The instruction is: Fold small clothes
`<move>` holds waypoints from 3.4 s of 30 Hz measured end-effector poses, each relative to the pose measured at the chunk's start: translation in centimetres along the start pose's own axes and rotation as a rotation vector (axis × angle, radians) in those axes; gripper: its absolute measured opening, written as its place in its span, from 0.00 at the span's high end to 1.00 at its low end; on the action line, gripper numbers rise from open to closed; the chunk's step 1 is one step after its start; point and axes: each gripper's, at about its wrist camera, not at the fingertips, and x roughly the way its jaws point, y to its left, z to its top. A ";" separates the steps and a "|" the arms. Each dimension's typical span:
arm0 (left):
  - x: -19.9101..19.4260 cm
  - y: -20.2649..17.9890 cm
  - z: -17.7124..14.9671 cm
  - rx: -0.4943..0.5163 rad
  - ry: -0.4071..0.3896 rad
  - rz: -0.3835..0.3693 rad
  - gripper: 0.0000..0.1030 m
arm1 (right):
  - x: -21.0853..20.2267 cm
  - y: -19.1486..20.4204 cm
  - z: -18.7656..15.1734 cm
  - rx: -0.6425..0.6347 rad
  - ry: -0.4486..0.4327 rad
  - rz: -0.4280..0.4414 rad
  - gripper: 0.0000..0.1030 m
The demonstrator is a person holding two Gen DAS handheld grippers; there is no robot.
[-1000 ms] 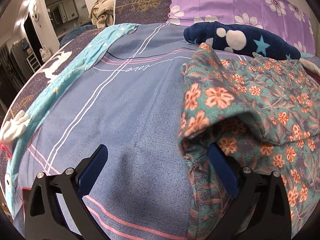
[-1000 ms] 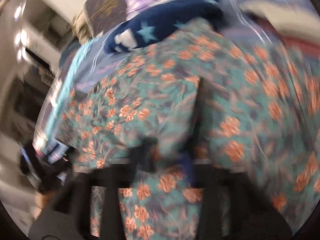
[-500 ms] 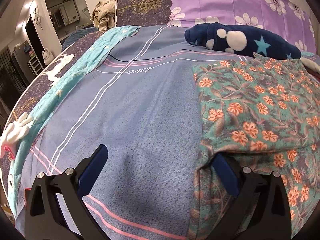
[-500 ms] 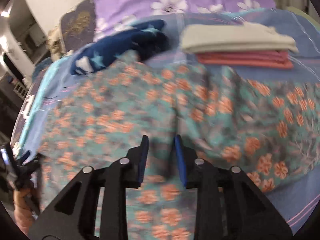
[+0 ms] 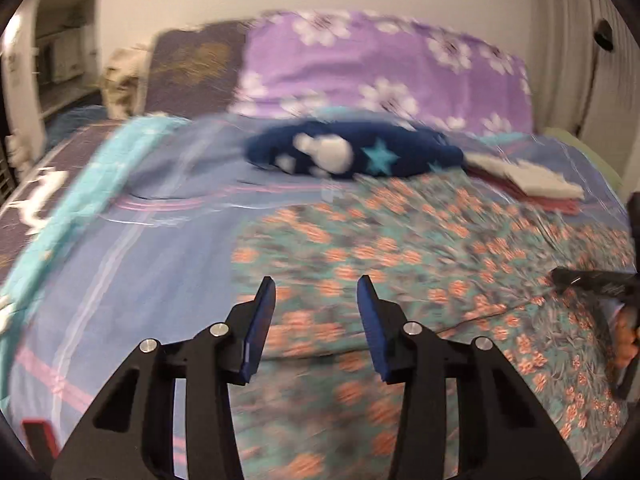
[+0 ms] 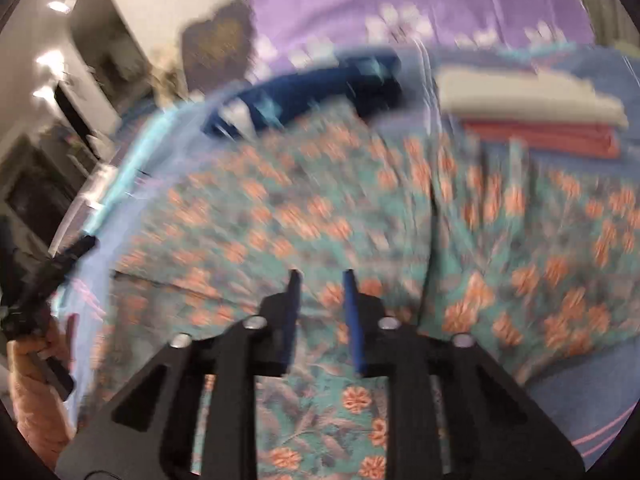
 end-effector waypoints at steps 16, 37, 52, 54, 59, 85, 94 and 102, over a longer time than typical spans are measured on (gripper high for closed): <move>6.3 -2.5 -2.2 0.054 0.134 0.038 0.43 | -13.2 -13.8 -1.3 0.333 -0.325 -0.073 0.82; 6.3 -2.3 -2.2 0.056 0.134 0.083 0.30 | -19.2 -37.6 -5.2 1.001 -0.551 -0.063 0.94; 6.2 -2.4 -2.2 0.053 0.133 0.080 0.30 | -6.1 1.6 3.1 0.058 -0.222 0.369 0.95; 6.1 -2.2 -2.1 0.041 0.134 0.066 0.30 | -2.8 2.8 1.8 0.041 -0.128 0.329 0.95; 5.0 -1.9 -1.5 0.000 0.127 -0.012 0.36 | -0.5 3.2 -1.4 0.011 -0.025 0.320 0.87; 3.3 -12.0 4.3 -0.024 0.155 -0.349 0.98 | -3.3 2.2 -4.1 -0.022 -0.179 0.364 0.62; -4.6 -10.7 11.1 0.210 -0.118 -0.122 0.98 | -5.4 -2.6 -3.7 0.091 -0.290 0.297 0.51; 0.5 -1.6 7.3 0.059 0.030 0.065 0.98 | -2.1 -2.6 -3.6 0.120 -0.138 0.249 0.51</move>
